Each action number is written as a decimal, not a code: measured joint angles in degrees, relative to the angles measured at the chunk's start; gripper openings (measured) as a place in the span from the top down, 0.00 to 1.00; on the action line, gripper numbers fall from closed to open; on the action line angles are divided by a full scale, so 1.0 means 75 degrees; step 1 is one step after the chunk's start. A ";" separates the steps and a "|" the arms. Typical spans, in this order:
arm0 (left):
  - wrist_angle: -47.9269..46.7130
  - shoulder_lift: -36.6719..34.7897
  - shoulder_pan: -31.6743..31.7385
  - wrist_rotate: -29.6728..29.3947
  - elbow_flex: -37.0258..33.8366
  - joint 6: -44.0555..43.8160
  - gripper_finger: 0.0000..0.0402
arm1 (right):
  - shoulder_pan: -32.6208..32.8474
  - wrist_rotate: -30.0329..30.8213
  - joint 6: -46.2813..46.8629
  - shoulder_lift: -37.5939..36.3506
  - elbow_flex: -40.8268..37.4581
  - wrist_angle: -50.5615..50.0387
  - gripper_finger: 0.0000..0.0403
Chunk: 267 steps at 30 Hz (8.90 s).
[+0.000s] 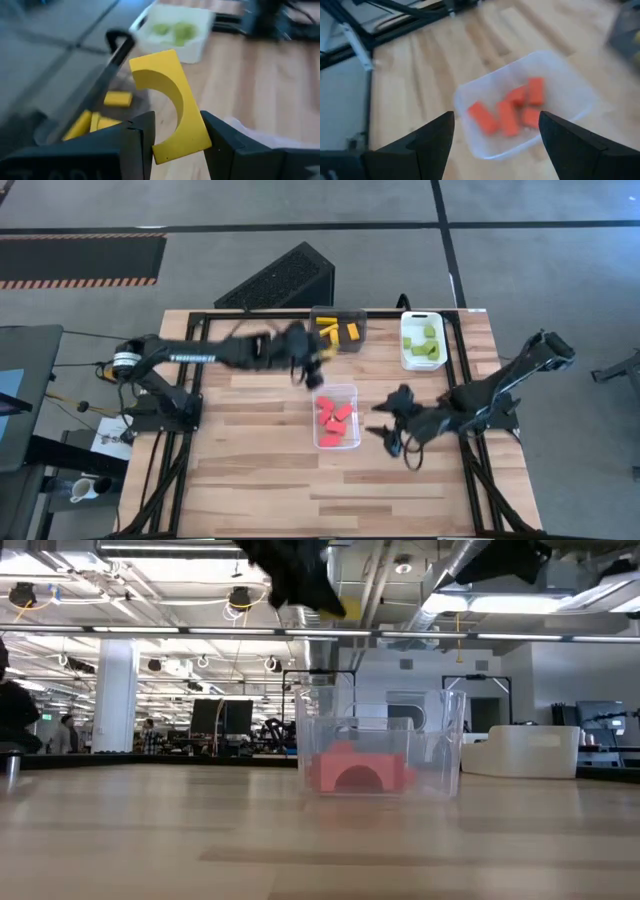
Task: Sort & place blocks by color
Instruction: Put the yellow block into the black bin, then return to Home Position
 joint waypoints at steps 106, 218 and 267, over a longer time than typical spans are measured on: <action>0.2237 -1.0428 0.3681 0.4174 -0.6819 -0.3183 0.99 | -0.3954 -0.3220 -0.2045 -0.5409 -0.5348 0.5411 0.97; 0.2406 -1.1480 0.0665 0.1612 -0.9774 -0.1330 1.00 | -0.4045 -0.4045 -0.5469 -0.8718 -0.7169 0.3210 0.98; 0.2396 -1.1481 0.0665 0.1594 -0.9772 -0.1351 1.00 | -0.4045 -0.4039 -0.5460 -0.8718 -0.7175 0.3207 0.98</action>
